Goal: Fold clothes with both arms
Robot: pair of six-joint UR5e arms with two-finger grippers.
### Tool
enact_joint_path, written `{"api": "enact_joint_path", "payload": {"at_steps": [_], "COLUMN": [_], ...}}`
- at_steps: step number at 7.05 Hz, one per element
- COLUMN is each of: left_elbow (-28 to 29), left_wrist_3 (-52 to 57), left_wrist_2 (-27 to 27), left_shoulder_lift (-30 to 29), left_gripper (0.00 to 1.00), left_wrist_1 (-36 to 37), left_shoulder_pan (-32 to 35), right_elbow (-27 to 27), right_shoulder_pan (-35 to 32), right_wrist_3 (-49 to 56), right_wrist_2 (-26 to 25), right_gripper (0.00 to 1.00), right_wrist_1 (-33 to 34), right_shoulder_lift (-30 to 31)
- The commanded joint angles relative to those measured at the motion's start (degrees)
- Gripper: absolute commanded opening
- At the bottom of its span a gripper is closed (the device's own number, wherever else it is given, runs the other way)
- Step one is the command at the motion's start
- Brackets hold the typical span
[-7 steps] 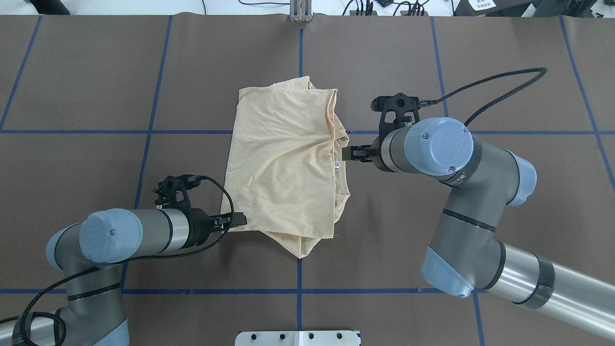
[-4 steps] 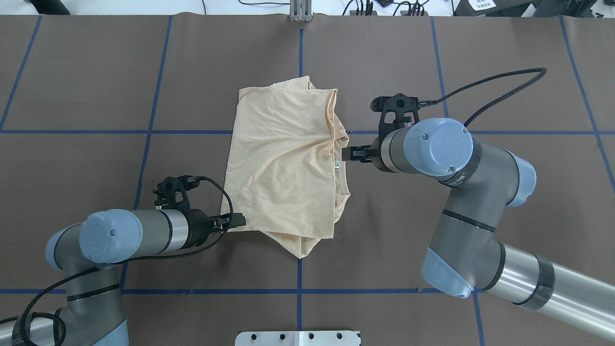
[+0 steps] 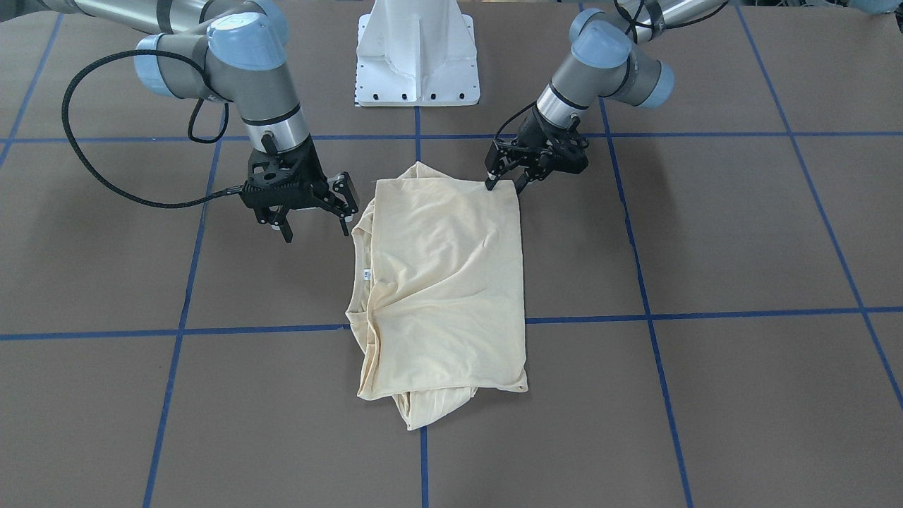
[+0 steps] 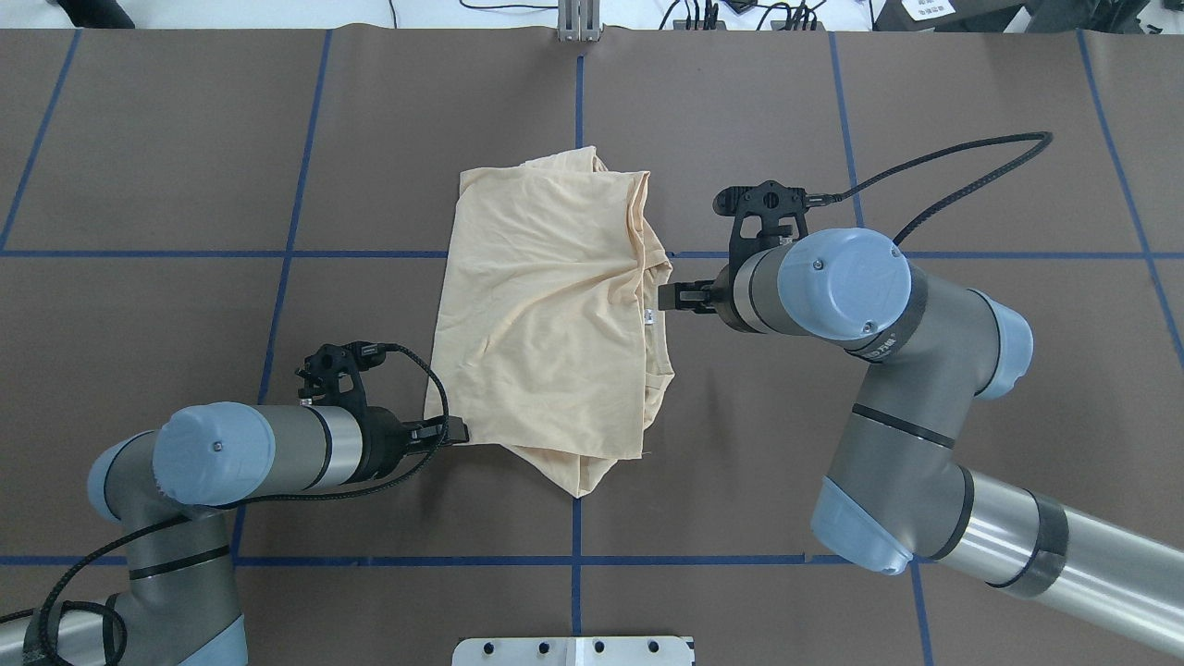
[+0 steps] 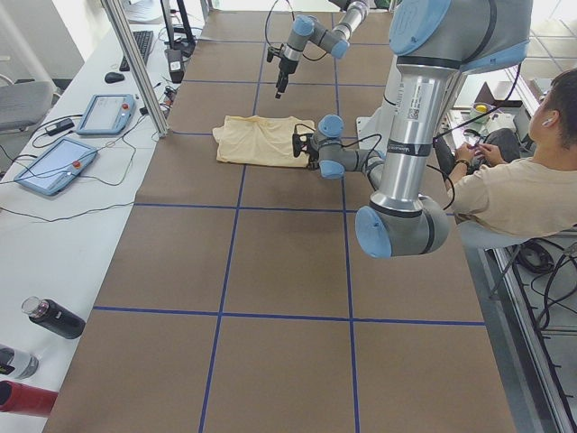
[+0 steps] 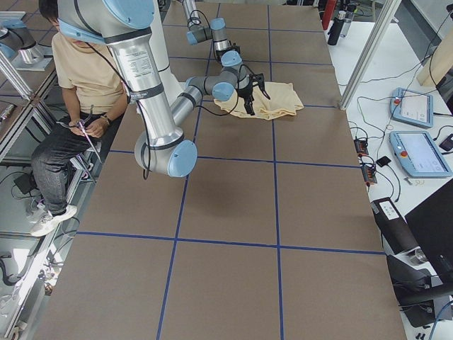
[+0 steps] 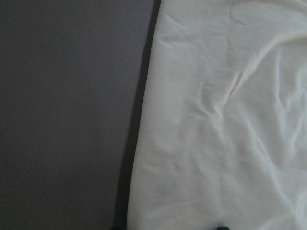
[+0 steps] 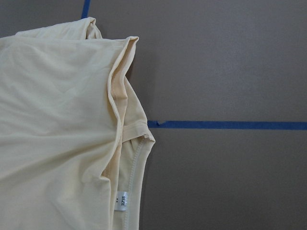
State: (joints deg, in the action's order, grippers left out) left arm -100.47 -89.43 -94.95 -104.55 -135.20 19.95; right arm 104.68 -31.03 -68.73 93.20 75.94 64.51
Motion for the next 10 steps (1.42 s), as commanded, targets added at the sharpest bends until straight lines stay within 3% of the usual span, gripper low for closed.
{"api": "enact_joint_path", "payload": {"at_steps": [1, 3, 6, 7, 10], "left_elbow": [-0.1, -0.9, -0.7, -0.7, -0.8], "left_wrist_3": [-0.2, -0.2, -0.2, -0.2, -0.2], "left_wrist_2": [-0.1, 0.0, 0.2, 0.3, 0.5], "left_shoulder_lift": [-0.1, 0.0, -0.1, -0.1, 0.1], "left_gripper": [0.00, 0.00, 0.00, 0.00, 0.00], "left_wrist_1": [-0.1, -0.1, -0.1, -0.1, -0.1], "left_shoulder_pan": [0.0, 0.2, 0.1, 0.1, 0.1], "right_elbow": [0.0, 0.2, 0.4, -0.4, -5.2], "right_shoulder_pan": [0.0, 0.4, 10.5, 14.2, 17.2], "right_wrist_3": [0.1, -1.4, -22.7, -26.2, -28.7], "right_wrist_2": [0.0, 0.0, -10.5, -15.0, -19.3], "right_gripper": [1.00, 1.00, 0.96, 0.95, 0.85], "right_wrist_1": [0.0, 0.0, 0.2, 0.3, 0.4], "right_shoulder_lift": [0.0, -0.2, -0.7, -0.9, -2.4]}}
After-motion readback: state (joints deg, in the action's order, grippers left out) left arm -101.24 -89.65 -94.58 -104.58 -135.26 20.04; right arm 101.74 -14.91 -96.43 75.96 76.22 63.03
